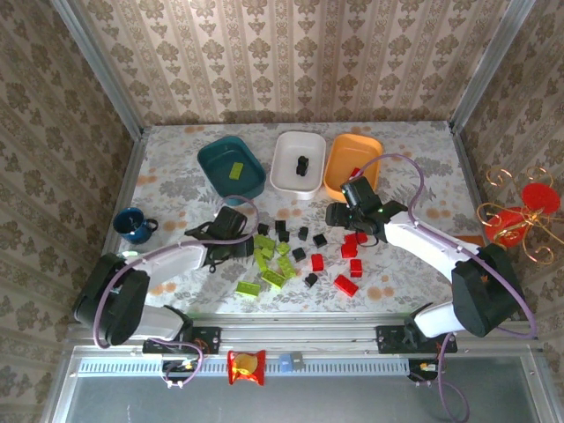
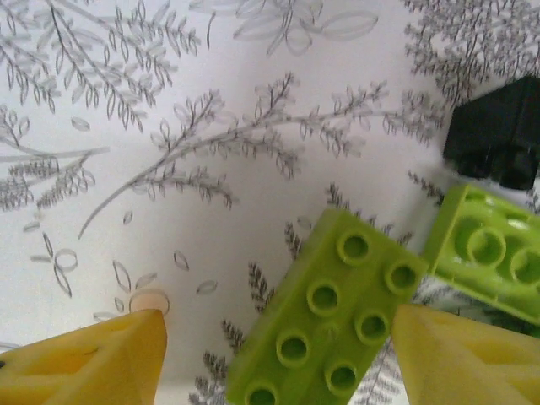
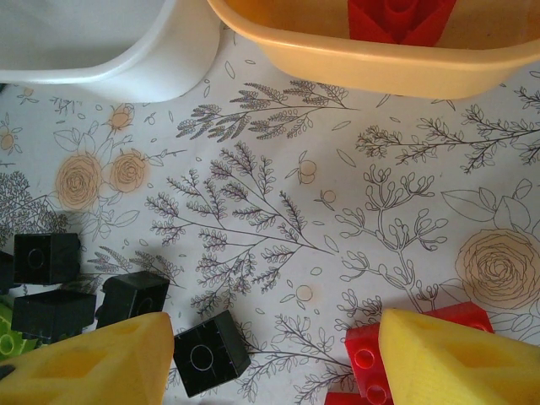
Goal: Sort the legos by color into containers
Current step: Pick up the lego from the bottom-left of the table, then place the lego in the container.
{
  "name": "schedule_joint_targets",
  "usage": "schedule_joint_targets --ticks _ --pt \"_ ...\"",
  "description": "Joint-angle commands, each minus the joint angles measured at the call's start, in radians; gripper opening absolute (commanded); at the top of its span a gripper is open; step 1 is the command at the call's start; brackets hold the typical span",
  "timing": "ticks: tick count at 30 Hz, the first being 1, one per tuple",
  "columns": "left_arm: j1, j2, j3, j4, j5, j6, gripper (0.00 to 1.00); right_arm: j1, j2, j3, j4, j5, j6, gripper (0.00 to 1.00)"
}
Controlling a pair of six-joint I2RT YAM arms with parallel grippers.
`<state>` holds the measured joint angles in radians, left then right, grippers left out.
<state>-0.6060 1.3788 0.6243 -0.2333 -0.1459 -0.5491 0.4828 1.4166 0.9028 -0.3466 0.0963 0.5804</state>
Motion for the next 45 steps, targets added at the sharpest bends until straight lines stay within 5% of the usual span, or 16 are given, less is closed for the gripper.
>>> schedule_joint_targets --ticks 1,11,21,30,38,45 --pt "0.005 0.042 0.019 0.02 -0.01 0.032 0.62 0.008 -0.001 0.01 -0.02 0.017 0.004 0.67" --pt "-0.003 0.015 -0.032 0.023 0.006 0.001 0.37 0.007 0.011 0.015 -0.02 0.023 -0.002 0.67" --pt "0.063 -0.173 0.139 -0.002 -0.018 -0.003 0.35 0.008 0.019 0.013 -0.003 0.016 0.011 0.67" --pt "0.23 0.249 0.515 0.086 -0.028 0.038 0.34 0.008 -0.007 0.007 -0.017 0.016 0.016 0.67" --pt "0.313 0.565 0.852 -0.026 -0.018 0.056 0.33 0.008 -0.081 -0.03 -0.037 0.017 0.01 0.67" --pt "0.336 0.695 1.034 -0.129 -0.018 0.06 0.47 0.01 -0.104 -0.064 -0.032 0.01 0.018 0.67"
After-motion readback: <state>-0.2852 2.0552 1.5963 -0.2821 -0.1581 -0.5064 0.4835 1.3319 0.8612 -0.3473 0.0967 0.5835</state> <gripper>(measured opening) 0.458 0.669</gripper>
